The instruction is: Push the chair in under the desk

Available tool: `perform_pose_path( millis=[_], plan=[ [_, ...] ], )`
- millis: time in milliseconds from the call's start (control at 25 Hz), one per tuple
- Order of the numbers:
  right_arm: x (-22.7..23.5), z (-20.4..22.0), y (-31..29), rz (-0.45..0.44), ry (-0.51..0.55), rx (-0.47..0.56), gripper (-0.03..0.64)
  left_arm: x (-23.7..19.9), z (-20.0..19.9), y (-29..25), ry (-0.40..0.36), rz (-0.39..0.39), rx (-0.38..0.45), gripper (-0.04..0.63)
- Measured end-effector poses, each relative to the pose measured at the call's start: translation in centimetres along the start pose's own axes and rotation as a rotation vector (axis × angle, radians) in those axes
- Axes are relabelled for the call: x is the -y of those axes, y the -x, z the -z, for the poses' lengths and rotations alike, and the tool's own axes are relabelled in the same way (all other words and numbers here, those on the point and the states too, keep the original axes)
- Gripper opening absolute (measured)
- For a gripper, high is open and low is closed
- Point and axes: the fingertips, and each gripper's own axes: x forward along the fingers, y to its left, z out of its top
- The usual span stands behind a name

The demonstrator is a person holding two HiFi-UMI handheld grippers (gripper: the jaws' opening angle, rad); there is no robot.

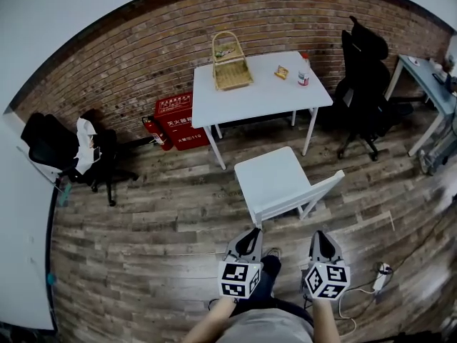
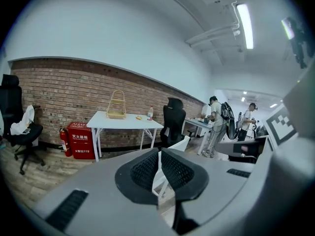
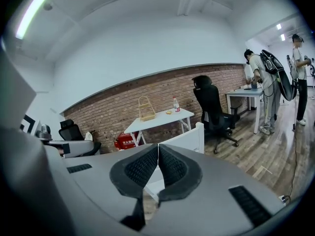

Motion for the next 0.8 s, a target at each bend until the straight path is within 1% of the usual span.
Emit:
perform_pose_path(
  millis=[160, 240, 320, 440, 560, 800],
  plan=[
    [-0.1, -1.7, -2.4, -0.012, 0.023, -0.001, 0.016, -1.9, -1.0, -1.8, 0.001, -0.003, -0.004, 0.030],
    [0.3, -2.4, -3.4, -0.015, 0.031, -0.002, 0.015, -2.5, -1.4, -2.8, -0.006, 0.014, -0.002, 0.031],
    [1.0, -3.2, -4.3, -0.020, 0.035, -0.001, 0.017, -2.6, -1.8, -3.8, -0.032, 0.033, -0.007, 0.031],
    [2.2, -4.3, -5.9, -0.031, 0.028, 0.003, 0.017, -3.0, -1.8, -5.5, -0.068, 0.033, -0.053, 0.031],
    [3.1, -5.2, -7.6, -0.032, 0.021, 0.001, 0.017, -3.8, -1.9, -7.2, -0.062, 0.042, -0.077, 0.031],
    [3.6, -6.5, -10.6, -0.089, -0.008, 0.003, 0.017, -4.6, -2.9, -9.6, -0.046, 0.088, -0.069, 0.031]
  ],
)
